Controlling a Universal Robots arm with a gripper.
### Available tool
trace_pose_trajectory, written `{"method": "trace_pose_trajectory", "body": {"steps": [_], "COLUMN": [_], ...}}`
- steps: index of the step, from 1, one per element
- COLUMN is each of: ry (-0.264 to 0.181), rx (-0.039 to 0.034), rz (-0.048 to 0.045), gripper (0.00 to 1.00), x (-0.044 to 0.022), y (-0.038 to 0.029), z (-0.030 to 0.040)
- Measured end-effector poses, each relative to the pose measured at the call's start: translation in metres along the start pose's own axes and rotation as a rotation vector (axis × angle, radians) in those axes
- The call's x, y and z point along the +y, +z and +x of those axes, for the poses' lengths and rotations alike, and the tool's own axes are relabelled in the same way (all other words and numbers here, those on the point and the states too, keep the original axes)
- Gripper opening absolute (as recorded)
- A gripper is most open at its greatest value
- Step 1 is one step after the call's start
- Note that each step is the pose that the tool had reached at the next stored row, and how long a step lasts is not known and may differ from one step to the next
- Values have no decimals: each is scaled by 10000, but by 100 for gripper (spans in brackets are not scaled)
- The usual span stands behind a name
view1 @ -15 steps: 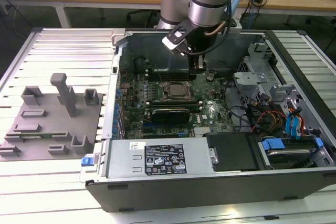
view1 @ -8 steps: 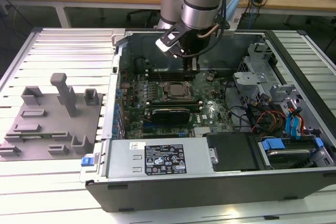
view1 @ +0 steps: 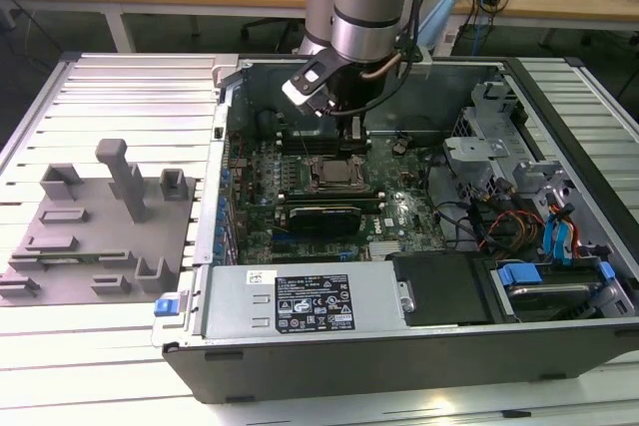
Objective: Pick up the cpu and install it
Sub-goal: 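Close the cpu cover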
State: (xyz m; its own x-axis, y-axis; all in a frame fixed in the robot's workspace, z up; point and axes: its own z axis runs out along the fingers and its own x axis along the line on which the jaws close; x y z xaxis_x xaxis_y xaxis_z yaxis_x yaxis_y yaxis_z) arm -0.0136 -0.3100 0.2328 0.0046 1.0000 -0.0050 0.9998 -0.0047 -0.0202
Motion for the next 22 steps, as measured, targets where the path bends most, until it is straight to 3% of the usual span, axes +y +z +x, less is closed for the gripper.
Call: {"method": "trace_pose_trajectory", "body": {"steps": [4,12,16,19,22], "ry": [-29,-1558,-2565,-3879,-4652], "rx": [0,-55,-90,-123,-140], "rz": [0,-8,-12,-21,-26], "gripper": [11,11,11,11,11], "x": [0,0,0,0,0], "y": [0,2,2,2,2], "z": [0,0,0,0,0]}}
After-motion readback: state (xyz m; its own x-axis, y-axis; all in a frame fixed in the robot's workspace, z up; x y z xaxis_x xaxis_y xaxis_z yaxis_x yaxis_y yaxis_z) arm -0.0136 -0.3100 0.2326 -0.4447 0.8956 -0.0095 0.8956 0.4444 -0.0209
